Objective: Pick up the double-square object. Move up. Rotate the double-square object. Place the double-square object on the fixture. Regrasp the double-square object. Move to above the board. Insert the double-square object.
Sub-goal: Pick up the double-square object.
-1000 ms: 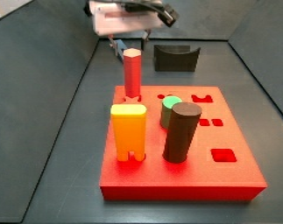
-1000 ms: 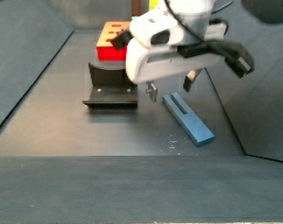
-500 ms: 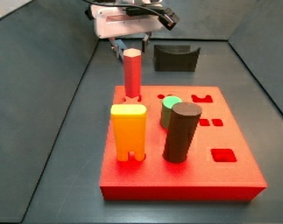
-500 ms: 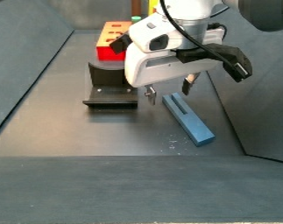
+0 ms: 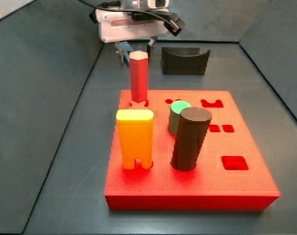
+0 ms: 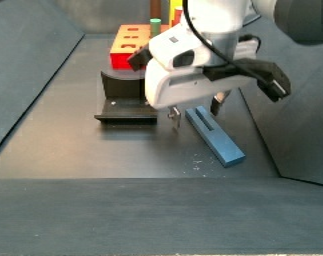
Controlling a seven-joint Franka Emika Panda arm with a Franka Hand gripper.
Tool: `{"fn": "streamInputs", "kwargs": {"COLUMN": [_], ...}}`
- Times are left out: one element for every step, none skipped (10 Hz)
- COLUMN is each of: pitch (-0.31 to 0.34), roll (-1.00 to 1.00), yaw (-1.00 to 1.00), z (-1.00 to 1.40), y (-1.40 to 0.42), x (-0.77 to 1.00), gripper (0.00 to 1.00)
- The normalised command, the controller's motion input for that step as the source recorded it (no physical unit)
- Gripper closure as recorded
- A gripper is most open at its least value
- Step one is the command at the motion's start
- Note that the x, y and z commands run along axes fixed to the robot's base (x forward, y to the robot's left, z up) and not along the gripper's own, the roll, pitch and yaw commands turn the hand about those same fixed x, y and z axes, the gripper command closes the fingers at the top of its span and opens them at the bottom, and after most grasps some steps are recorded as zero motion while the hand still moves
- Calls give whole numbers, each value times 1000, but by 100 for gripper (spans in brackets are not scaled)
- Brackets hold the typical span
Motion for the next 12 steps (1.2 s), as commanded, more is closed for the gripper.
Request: {"fn": "streamInputs", "kwargs": {"pitch": [4, 0, -106, 0, 0, 0, 0, 0, 0, 0, 0, 0], "roll": [39, -31, -49, 0, 0, 0, 0, 0, 0, 0, 0, 0], "yaw": [0, 0, 0, 0, 0, 0, 0, 0, 0, 0, 0, 0], "z": [-163, -83, 0, 0, 0, 0, 0, 0, 0, 0, 0, 0], "y": [86, 0, 29, 0, 0, 0, 0, 0, 0, 0, 0, 0], "x": [0, 0, -71, 0, 0, 0, 0, 0, 0, 0, 0, 0], "gripper": [0, 0, 0, 0, 100, 100, 100, 100, 100, 100, 100, 100]}}
